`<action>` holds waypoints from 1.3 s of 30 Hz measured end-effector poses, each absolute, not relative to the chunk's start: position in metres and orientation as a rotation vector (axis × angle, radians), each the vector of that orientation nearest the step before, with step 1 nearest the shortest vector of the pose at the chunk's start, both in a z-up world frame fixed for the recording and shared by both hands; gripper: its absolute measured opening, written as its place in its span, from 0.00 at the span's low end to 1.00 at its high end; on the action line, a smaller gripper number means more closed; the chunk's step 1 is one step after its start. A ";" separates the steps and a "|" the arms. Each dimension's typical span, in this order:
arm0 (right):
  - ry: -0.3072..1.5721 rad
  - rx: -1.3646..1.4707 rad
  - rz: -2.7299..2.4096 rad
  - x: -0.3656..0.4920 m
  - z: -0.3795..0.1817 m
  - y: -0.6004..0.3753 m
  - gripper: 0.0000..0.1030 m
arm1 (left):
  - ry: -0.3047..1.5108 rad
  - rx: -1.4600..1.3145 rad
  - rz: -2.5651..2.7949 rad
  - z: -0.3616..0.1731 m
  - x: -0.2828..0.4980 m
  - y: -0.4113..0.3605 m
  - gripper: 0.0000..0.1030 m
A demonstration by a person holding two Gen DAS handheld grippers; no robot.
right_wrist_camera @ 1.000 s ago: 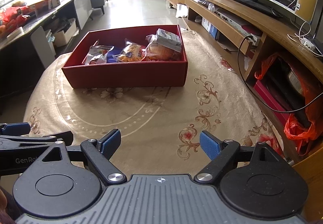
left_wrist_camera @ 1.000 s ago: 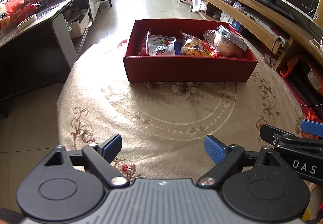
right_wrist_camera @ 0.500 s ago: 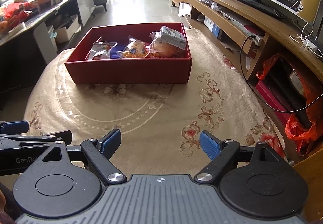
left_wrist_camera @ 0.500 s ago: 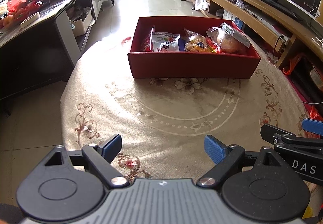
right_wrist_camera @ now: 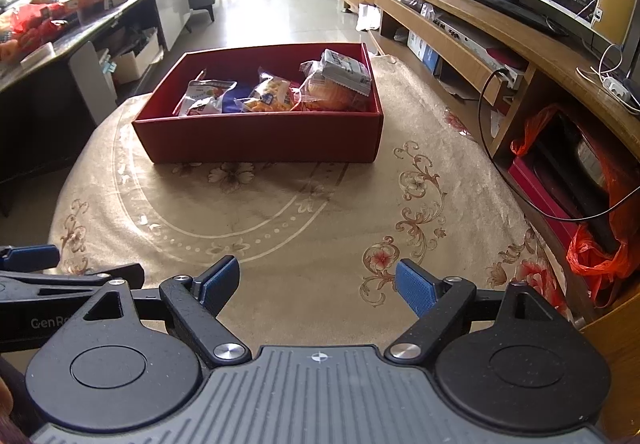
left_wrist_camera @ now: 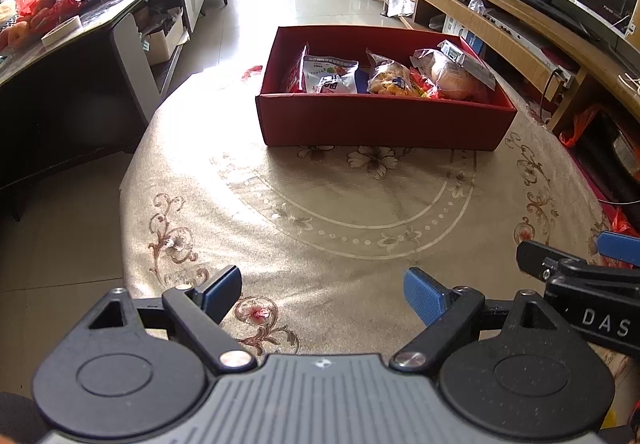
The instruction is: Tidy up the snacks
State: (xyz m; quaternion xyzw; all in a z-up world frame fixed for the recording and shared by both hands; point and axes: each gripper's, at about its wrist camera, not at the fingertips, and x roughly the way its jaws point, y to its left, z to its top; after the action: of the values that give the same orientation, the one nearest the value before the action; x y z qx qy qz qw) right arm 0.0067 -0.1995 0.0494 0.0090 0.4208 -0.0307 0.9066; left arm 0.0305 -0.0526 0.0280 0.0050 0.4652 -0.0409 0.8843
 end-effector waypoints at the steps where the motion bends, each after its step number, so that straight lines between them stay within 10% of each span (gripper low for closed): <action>1: 0.869 0.020 -0.065 0.007 0.049 -0.200 0.87 | 0.971 0.010 -0.084 0.027 0.030 -0.052 0.82; 39: 0.876 0.030 -0.072 0.012 0.046 -0.207 0.88 | 1.000 -0.002 -0.059 0.020 0.033 -0.049 0.93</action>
State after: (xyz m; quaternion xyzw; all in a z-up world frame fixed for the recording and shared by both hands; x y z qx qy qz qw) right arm 0.0115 -0.2068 0.0462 0.0144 0.4239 -0.0349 0.9049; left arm 0.0331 -0.0487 0.0196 -0.0008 0.4794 -0.0285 0.8771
